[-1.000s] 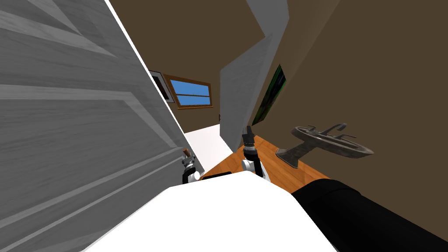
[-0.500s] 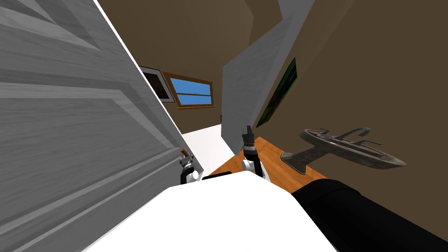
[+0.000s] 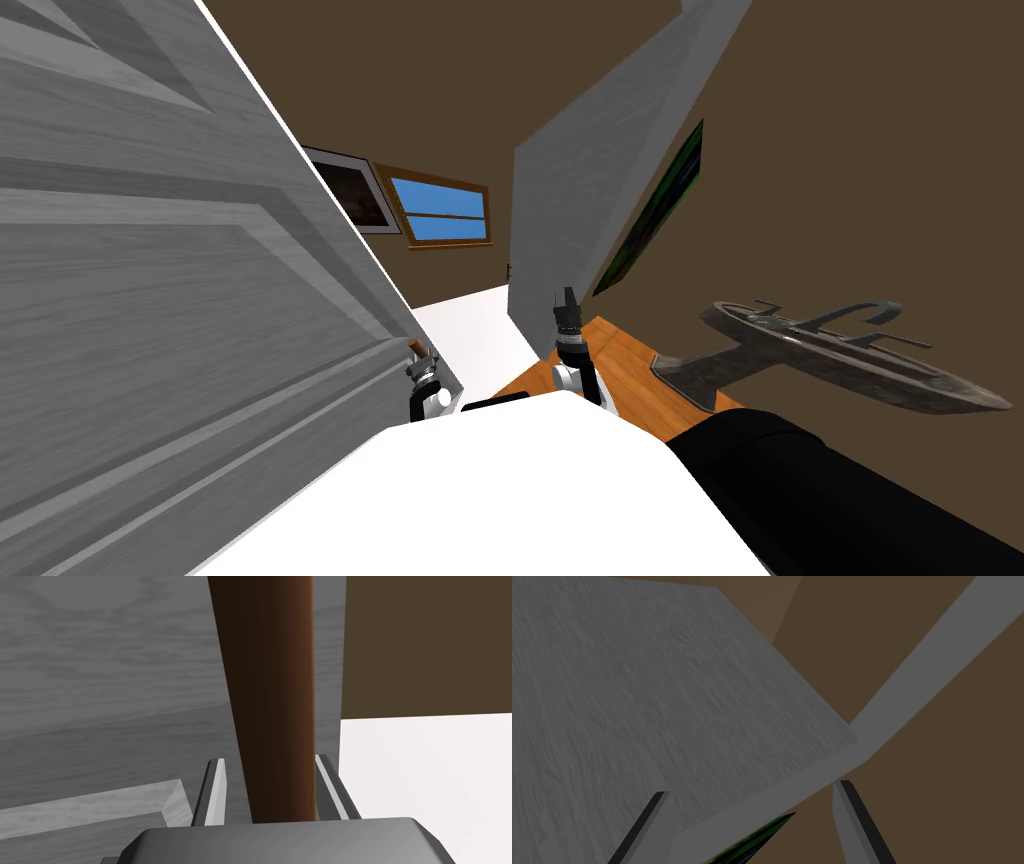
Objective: Push the door open
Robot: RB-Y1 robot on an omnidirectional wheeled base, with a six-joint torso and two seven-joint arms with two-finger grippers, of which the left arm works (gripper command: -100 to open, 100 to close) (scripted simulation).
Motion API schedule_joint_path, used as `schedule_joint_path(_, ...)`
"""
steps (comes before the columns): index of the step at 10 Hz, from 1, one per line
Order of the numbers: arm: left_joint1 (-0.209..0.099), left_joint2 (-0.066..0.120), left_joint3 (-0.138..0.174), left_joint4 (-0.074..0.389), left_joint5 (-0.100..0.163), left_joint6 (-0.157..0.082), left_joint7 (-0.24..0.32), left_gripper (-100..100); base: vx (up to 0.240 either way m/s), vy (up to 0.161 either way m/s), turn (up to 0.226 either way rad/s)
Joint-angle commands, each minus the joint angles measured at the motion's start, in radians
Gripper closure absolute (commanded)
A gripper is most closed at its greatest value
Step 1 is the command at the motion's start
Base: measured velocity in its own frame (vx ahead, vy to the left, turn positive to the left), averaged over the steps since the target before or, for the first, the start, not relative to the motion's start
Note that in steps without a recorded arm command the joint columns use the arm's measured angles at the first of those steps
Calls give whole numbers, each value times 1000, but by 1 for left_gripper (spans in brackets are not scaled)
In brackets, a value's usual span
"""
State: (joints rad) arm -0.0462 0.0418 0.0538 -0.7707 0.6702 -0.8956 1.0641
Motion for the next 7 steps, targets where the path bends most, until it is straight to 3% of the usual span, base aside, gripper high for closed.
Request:
schedule_joint_path(1, 12, 10, 30, -23, -1, -7, -8, 100, 101, 13, 50)
schedule_joint_path(3, 9, 10, 41, -20, -3, -7, -7, 100, 80, 14, 17)
schedule_joint_path(7, -3, 2, 94, -9, -15, -6, -2, 100, 107, 9, 73)
